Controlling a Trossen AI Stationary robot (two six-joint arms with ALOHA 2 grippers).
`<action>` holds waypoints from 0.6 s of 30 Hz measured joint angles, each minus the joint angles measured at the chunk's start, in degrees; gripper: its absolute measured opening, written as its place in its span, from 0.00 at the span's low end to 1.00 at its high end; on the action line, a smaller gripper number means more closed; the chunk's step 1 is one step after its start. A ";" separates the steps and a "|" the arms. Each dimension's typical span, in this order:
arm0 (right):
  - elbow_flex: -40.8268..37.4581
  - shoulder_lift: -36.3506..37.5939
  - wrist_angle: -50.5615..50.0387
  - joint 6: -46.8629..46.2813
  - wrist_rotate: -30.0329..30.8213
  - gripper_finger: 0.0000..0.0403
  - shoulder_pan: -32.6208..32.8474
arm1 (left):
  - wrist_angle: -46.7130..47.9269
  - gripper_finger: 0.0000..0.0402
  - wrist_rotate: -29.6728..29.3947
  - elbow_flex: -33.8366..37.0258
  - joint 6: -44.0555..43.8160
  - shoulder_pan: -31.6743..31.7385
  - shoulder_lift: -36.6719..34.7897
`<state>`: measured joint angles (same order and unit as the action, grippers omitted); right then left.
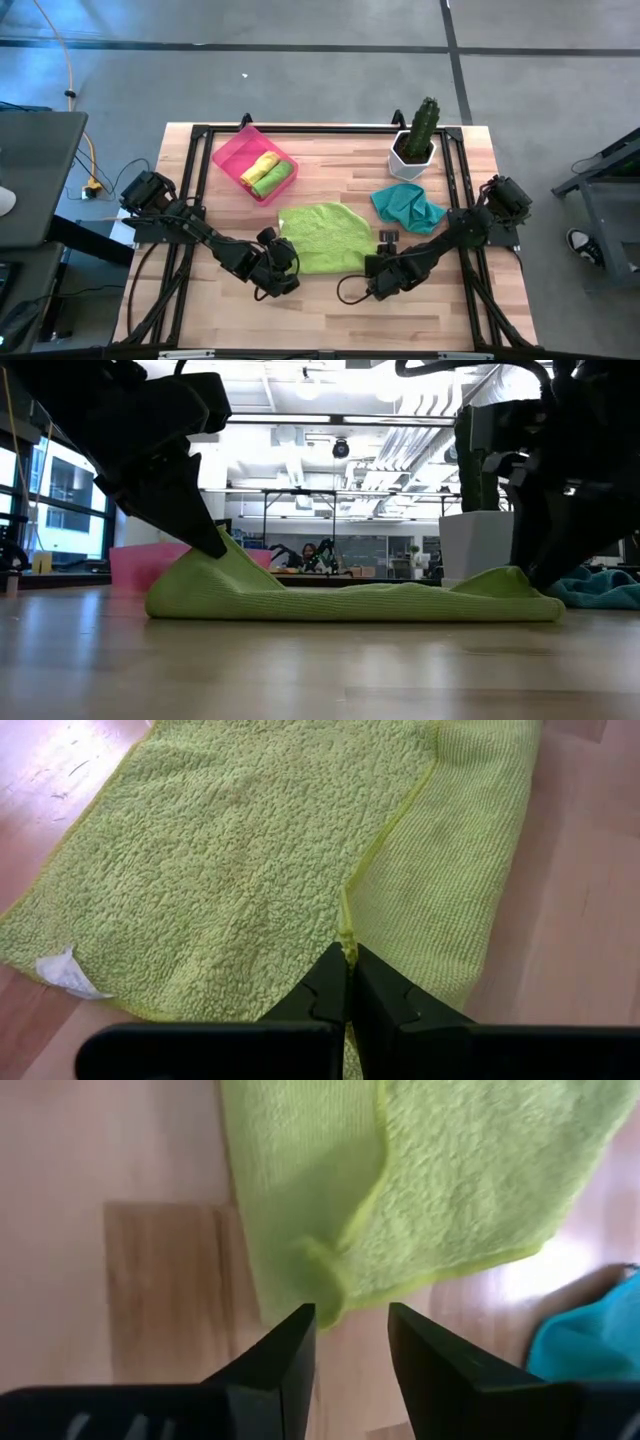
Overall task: Roll microfiber towels into tight, uniform cylinder then place into a basket
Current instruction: Roll the light green microfiber cloth
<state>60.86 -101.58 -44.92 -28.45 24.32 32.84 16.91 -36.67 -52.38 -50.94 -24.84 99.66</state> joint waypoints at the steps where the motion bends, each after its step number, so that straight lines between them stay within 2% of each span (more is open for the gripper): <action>1: 0.00 0.00 -0.11 -0.04 -0.73 0.30 0.00 | 0.00 0.00 0.01 0.00 0.04 0.00 0.00; 6: 0.00 0.00 0.32 -2.65 0.93 0.32 -0.06 | -0.01 0.00 0.01 0.00 0.04 0.01 0.00; 13: -0.20 -0.25 6.86 -3.54 0.30 0.32 -0.26 | -0.02 0.00 0.02 0.00 0.00 -0.02 0.00; 18: -0.24 -0.35 5.05 -6.58 0.72 0.32 -0.93 | -0.02 0.00 0.02 0.00 0.04 -0.02 0.00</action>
<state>60.62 -101.93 -39.87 -35.03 25.04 31.91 16.88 -36.64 -52.38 -50.89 -24.86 99.66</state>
